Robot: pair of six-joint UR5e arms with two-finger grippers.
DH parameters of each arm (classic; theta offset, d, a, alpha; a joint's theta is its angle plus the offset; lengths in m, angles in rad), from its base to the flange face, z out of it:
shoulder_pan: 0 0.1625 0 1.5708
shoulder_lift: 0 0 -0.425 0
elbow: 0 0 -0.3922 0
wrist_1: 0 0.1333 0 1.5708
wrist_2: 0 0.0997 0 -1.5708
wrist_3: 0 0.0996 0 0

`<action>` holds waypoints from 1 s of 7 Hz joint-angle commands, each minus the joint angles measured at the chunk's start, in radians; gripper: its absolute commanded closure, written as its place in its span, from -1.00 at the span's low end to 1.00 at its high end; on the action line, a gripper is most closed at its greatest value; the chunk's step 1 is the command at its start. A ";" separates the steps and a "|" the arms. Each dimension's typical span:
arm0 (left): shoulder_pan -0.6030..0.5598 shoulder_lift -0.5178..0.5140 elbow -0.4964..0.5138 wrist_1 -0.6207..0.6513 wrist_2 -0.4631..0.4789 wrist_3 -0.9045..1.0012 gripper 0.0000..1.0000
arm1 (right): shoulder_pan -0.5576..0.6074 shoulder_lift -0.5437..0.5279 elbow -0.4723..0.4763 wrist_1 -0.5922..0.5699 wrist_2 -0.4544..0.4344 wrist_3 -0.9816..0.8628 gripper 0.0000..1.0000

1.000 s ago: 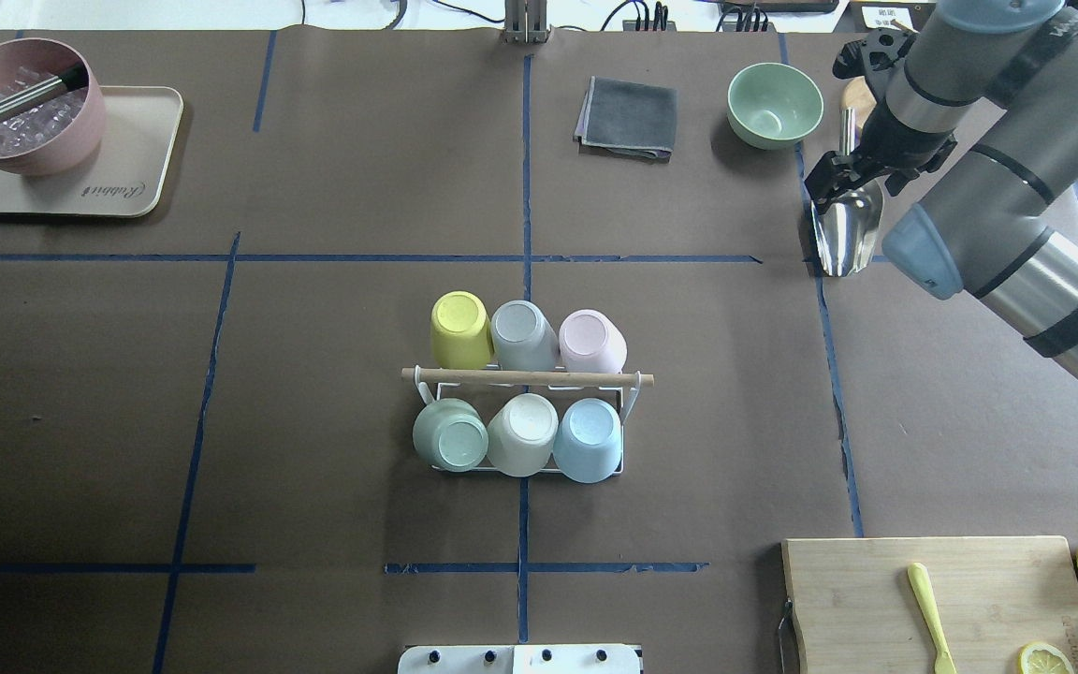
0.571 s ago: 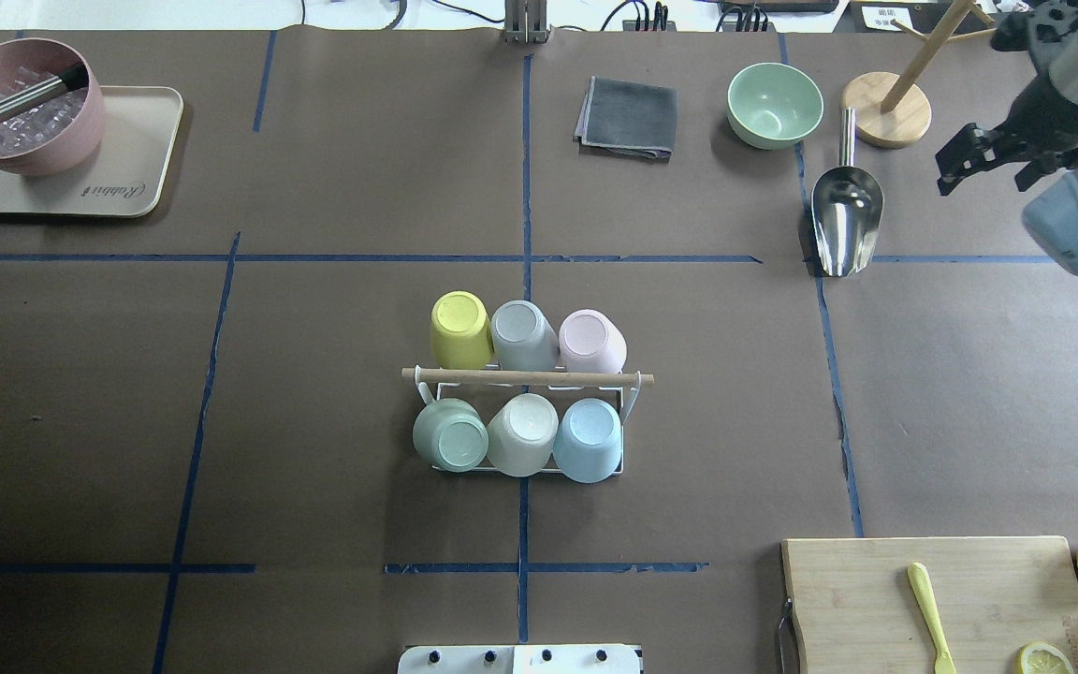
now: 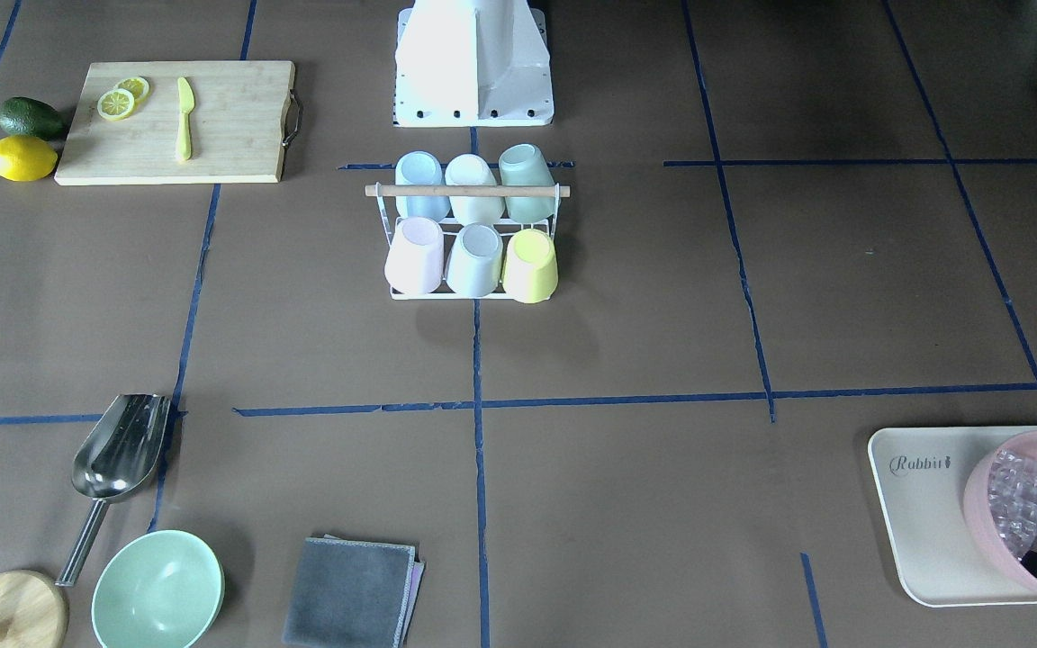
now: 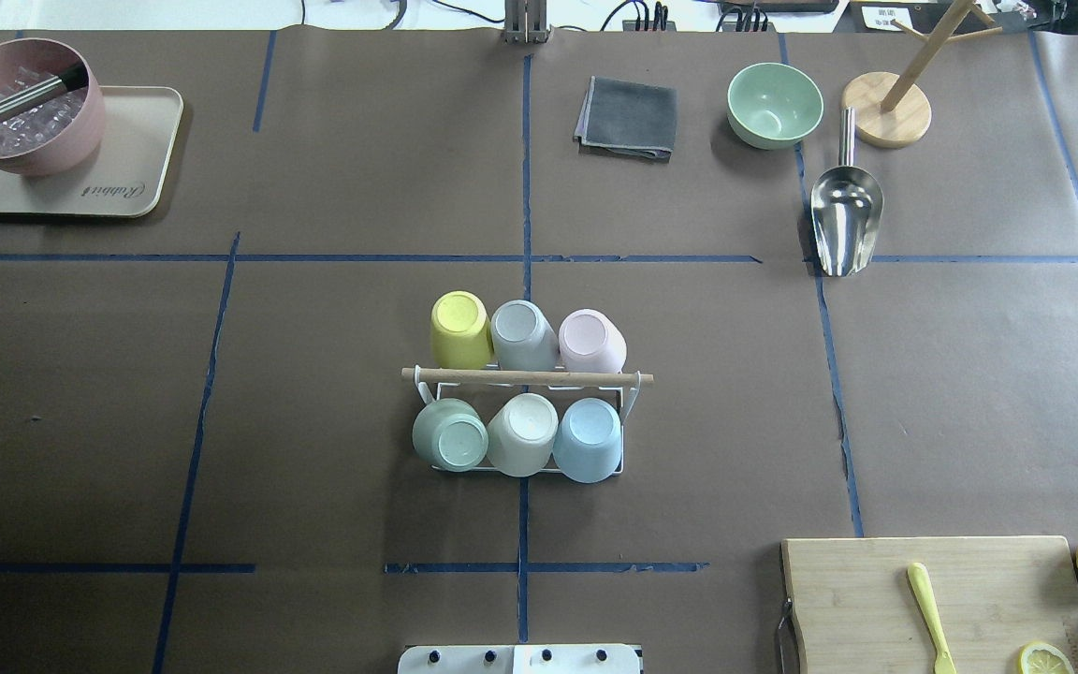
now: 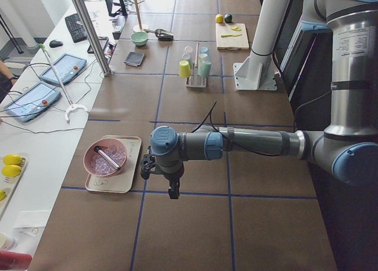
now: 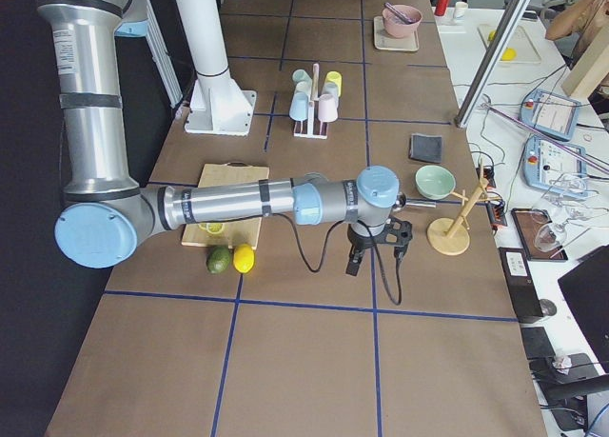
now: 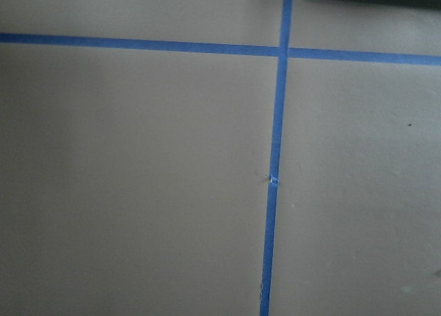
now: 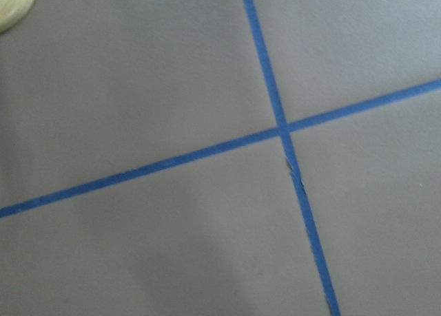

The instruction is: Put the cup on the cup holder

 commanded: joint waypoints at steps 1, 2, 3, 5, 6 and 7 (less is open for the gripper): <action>0.000 -0.005 0.011 -0.005 -0.019 0.053 -1.00 | 0.044 -0.131 0.072 0.001 -0.013 -0.122 -1.00; 0.000 -0.007 0.014 -0.006 -0.019 0.054 -1.00 | 0.058 -0.145 0.071 -0.002 -0.016 -0.258 -1.00; 0.000 -0.007 0.014 -0.006 -0.019 0.054 -1.00 | 0.070 -0.156 0.070 -0.003 -0.017 -0.363 -1.00; 0.000 -0.002 0.014 -0.012 -0.017 0.057 -1.00 | 0.084 -0.156 0.062 -0.005 -0.051 -0.500 -1.00; 0.000 -0.001 0.014 -0.011 -0.019 0.056 -1.00 | 0.084 -0.151 0.057 -0.003 -0.071 -0.501 -1.00; 0.000 -0.001 0.016 -0.011 -0.017 0.056 -1.00 | 0.084 -0.159 0.044 0.004 -0.077 -0.496 -1.00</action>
